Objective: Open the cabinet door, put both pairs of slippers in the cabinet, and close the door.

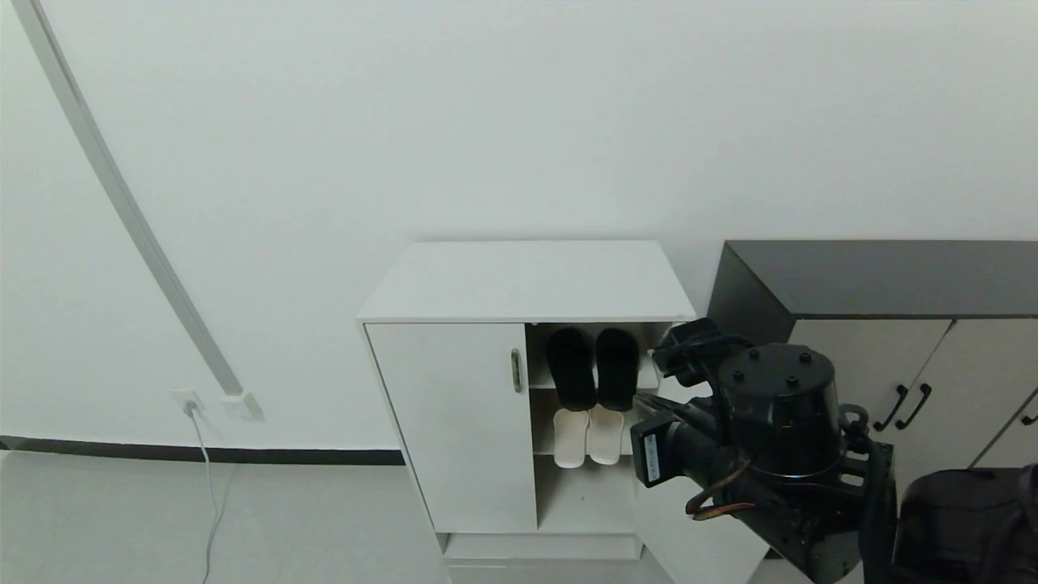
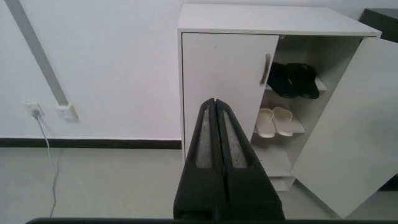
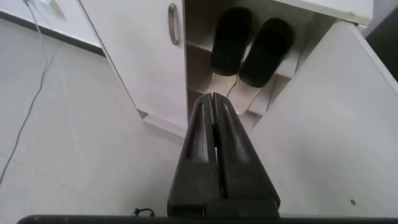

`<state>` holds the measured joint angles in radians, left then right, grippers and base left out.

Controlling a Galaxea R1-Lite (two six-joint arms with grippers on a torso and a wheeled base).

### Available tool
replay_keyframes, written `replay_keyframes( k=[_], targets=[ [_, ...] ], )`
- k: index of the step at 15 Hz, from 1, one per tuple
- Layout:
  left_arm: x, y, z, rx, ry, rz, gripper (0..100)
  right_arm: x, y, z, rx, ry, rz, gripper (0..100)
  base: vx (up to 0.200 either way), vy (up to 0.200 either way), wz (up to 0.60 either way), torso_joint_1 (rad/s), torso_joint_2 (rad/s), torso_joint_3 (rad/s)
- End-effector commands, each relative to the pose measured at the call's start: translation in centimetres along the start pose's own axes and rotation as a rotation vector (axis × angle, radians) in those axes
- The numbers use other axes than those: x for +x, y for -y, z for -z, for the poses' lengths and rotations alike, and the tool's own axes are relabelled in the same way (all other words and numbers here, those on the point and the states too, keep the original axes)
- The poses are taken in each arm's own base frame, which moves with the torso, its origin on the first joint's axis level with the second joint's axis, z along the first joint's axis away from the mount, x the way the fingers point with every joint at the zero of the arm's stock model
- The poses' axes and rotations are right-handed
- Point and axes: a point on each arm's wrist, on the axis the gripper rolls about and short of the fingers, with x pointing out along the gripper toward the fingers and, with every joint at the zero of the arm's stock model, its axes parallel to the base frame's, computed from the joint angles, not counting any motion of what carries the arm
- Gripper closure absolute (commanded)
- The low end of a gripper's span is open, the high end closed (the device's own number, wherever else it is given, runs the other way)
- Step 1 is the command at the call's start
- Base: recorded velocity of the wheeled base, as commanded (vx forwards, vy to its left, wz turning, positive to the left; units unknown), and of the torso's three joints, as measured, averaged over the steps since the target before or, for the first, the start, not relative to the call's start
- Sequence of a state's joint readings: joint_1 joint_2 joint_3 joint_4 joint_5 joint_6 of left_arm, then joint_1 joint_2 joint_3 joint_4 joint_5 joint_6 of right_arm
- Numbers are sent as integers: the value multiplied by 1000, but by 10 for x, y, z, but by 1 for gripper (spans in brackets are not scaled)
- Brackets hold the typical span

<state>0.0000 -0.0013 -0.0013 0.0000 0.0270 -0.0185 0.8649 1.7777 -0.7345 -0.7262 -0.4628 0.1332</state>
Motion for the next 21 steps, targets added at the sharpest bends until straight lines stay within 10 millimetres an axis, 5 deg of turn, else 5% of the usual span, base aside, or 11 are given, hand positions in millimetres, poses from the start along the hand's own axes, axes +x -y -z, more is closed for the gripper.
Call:
replay_keyframes(
  k=[1,9,21],
  targets=[
    [0,0,0,0,-3,-1,100,0,1,1,1,-3,2,100,0,0,0,0,0,0],
    [0,0,0,-1,-3,-1,100,0,1,4,-5,-11,6,100,0,0,-450,4,0,1],
    [0,0,0,-1,-3,-1,100,29,32,4,-4,23,85,100,-50,0,0,2,1,-1]
  ],
)
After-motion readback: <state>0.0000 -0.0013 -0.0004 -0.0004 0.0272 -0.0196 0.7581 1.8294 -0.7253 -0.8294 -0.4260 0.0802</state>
